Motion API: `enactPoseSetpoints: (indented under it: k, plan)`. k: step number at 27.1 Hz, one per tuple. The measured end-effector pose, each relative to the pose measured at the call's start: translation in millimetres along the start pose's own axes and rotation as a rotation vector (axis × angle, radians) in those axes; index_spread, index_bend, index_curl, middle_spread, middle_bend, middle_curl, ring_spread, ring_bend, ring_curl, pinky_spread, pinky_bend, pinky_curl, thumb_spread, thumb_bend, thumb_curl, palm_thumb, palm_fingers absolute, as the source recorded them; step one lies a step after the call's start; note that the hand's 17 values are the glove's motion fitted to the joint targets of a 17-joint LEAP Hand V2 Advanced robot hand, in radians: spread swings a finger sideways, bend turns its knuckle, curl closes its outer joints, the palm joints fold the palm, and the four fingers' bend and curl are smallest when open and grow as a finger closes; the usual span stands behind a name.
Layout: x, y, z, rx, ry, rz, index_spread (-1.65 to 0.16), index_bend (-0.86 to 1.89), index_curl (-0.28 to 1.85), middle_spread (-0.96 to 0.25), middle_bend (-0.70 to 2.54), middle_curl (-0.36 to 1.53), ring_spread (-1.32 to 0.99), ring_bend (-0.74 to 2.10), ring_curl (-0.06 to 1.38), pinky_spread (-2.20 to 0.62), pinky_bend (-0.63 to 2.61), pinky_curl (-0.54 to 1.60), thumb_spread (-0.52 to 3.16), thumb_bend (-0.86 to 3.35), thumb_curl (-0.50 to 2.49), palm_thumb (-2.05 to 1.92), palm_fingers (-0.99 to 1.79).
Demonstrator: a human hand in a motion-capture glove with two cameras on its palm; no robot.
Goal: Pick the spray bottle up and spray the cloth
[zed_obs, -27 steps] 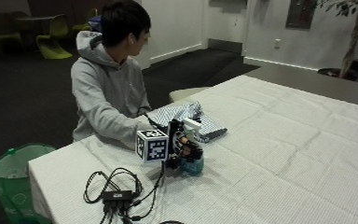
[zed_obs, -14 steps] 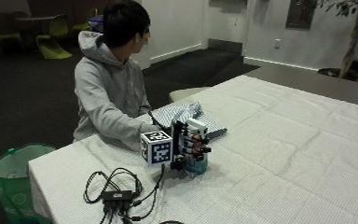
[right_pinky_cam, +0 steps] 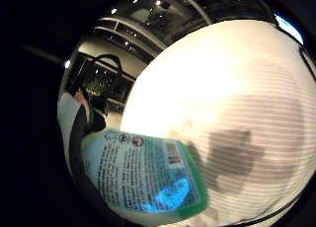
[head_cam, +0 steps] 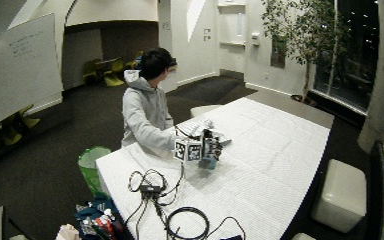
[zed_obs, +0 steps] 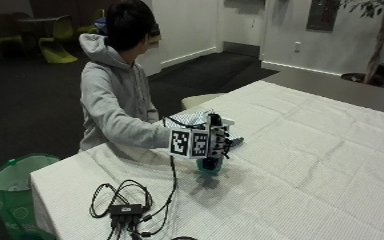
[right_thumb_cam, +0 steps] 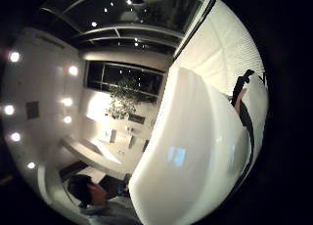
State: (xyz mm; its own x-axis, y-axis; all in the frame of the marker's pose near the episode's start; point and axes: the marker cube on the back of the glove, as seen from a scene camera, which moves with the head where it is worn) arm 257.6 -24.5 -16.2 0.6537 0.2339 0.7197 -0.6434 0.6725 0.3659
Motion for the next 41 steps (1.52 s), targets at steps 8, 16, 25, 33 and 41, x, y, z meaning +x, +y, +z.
enactPoseSetpoints:
  k: [8,16,25,33,41]
  plan:
    - [-57.3,14.0,7.0,-0.318,0.272,-0.108,-0.21,0.55,0.49,-0.09,0.65,0.5,-0.19,0.54,0.42,-0.22,0.3,0.33,0.33,-0.03,0.62,0.95,1.4]
    - [-120.5,36.8,8.9,-0.597,0.667,-0.235,-0.22,0.56,0.52,-0.1,0.66,0.5,-0.21,0.55,0.43,-0.24,0.31,0.35,0.25,-0.03,0.66,0.95,1.4]
    - [-162.7,72.2,34.8,-0.819,0.988,-0.237,-0.22,0.58,0.53,-0.1,0.67,0.51,-0.21,0.56,0.44,-0.25,0.31,0.36,0.21,-0.03,0.69,0.94,1.4]
    - [-133.4,93.8,77.9,-0.908,1.16,-0.178,-0.22,0.58,0.54,-0.11,0.68,0.51,-0.21,0.57,0.45,-0.25,0.31,0.37,0.2,-0.03,0.71,0.94,1.4]
    - [-147.7,96.4,80.4,-0.909,1.223,-0.237,-0.22,0.57,0.55,-0.1,0.68,0.51,-0.21,0.57,0.45,-0.25,0.32,0.37,0.19,-0.03,0.72,0.93,1.39]
